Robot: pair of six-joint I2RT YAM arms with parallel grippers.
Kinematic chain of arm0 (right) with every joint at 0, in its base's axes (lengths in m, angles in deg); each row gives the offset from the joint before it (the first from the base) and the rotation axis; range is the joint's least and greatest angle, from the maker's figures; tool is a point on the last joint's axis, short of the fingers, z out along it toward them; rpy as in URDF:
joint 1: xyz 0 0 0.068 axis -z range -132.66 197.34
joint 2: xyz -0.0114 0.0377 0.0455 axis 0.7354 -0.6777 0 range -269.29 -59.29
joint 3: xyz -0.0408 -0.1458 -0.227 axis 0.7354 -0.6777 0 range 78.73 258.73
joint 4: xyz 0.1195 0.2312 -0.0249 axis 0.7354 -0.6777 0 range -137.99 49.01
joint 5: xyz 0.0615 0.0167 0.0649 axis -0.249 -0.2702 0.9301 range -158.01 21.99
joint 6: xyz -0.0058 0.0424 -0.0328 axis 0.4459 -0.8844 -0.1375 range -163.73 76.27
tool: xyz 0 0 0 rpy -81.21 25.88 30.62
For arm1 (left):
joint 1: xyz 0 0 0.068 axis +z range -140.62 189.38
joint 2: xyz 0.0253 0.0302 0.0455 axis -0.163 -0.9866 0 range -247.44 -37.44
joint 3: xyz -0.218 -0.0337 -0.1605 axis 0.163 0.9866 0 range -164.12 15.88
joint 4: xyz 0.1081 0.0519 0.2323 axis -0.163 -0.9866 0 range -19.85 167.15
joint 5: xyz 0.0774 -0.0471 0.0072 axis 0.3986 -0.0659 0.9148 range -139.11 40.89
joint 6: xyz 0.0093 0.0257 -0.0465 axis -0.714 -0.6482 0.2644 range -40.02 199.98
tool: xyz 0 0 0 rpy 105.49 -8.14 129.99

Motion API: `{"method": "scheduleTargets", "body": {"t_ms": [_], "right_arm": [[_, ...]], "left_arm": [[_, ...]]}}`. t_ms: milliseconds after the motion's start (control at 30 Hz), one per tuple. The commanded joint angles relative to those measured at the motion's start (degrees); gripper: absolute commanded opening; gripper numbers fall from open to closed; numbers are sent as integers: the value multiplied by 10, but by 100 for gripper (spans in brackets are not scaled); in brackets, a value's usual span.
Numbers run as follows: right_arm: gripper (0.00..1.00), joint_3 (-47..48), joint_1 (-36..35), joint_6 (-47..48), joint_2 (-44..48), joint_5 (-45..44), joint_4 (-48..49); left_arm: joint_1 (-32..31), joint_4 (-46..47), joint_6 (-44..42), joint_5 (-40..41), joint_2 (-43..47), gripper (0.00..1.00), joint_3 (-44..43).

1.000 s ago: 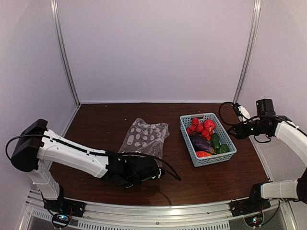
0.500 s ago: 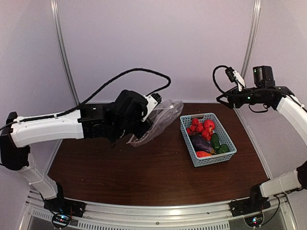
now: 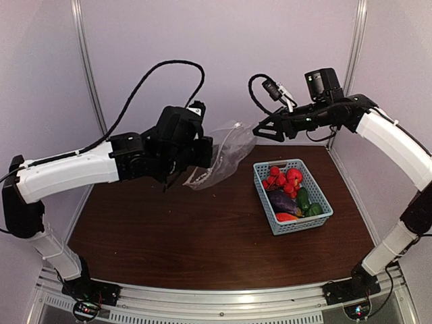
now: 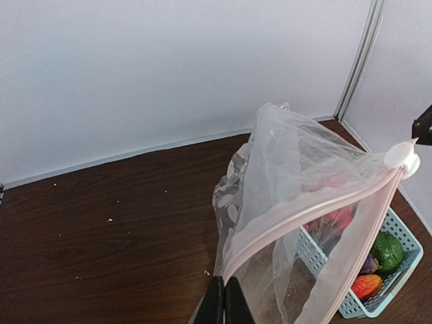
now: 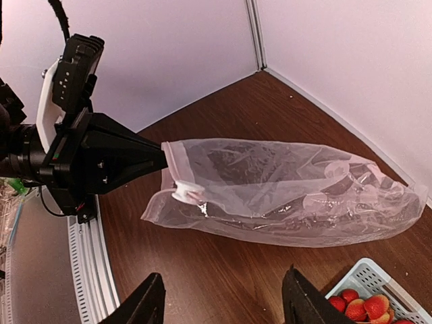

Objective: Place the food in the zip-top bag and seal the zipper
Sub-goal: Pass from the left arm to the right

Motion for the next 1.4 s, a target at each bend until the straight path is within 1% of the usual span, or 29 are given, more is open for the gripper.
{"method": "scheduleTargets", "body": {"t_ms": [0,67,133,200,333,433,567,767,833,1000,1067,1167,1267,1367], "right_arm": [[60,31,-27,-23,-25,58,17],[60,42,-44,-28,-34,31,25],[60,43,-55,-43,-42,34,36],[60,34,-70,-57,-52,42,43],[61,9,-106,-59,-58,-3,65],[63,-2,-111,-88,-61,-34,91],[65,-17,-110,-109,-70,-28,112],[65,-53,-110,-149,-83,-42,158],[64,-54,-110,-153,-85,-63,156],[61,-66,-110,-150,-66,-124,154],[60,-72,-110,-146,-52,-111,155],[60,-84,-109,-135,-19,-51,156],[60,-90,-108,-125,9,-100,134],[61,-94,-108,-111,10,-168,117]], "left_arm": [[0,17,94,58,88,0,49],[0,9,110,68,123,0,77],[0,-2,128,67,147,0,94],[-1,7,133,43,158,0,115],[-1,107,115,-60,130,0,152],[-6,152,119,-94,82,0,141],[-10,190,112,-100,46,0,120],[-10,216,97,-107,29,0,114],[-10,234,96,-105,25,0,113],[-10,235,95,-103,19,0,108],[-10,231,94,-100,18,0,108],[-10,223,96,-93,18,0,105],[-10,222,98,-92,20,0,106],[-10,223,103,-93,20,0,111]]}}
